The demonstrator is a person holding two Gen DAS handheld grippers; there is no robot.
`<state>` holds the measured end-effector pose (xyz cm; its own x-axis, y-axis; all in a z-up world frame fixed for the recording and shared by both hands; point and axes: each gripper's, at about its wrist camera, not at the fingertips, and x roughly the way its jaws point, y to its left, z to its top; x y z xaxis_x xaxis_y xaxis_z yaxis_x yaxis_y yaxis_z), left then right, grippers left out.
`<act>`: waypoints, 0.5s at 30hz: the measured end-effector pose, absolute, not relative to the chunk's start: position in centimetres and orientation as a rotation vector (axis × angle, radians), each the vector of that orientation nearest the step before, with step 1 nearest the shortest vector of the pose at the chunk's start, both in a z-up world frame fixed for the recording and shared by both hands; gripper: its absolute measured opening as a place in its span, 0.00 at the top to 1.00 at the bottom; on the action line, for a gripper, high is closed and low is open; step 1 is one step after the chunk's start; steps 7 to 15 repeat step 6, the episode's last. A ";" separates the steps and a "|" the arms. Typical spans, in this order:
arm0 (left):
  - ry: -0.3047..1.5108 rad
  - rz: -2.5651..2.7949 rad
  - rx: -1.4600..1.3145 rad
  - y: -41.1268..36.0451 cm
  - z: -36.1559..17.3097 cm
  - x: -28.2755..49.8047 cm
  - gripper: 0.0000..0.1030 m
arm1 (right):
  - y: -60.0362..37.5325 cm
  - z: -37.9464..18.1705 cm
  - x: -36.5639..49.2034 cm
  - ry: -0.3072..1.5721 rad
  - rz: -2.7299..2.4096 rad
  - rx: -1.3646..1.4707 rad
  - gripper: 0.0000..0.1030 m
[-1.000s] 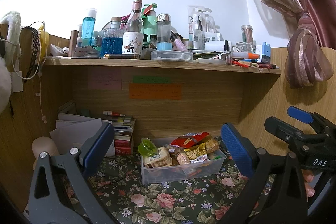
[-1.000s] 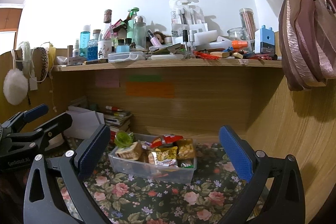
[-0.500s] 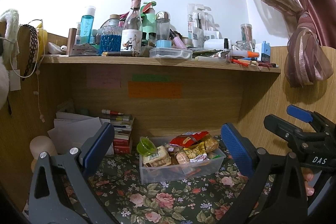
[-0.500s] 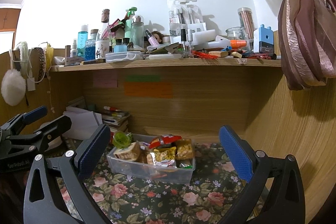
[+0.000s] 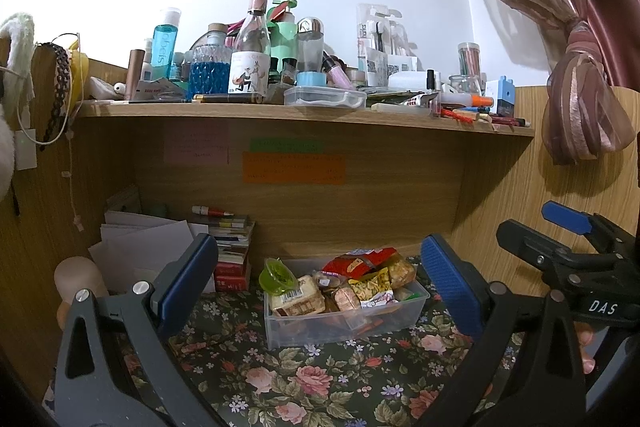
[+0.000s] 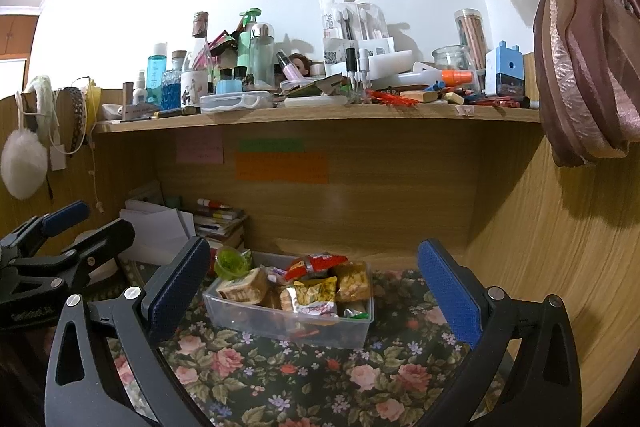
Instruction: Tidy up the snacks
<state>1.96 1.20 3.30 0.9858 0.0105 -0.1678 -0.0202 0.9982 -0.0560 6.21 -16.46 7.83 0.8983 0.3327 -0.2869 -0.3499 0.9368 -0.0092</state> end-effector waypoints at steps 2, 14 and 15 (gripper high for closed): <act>0.171 0.020 -0.059 1.2 3.2 2.1 0.00 | -16.5 7.8 6.3 0.287 0.353 -0.063 0.00; 0.185 0.027 -0.062 1.3 3.0 2.6 0.00 | -16.5 7.4 6.7 0.299 0.351 -0.062 0.00; 0.185 0.027 -0.062 1.3 3.0 2.6 0.00 | -16.5 7.4 6.7 0.299 0.351 -0.062 0.00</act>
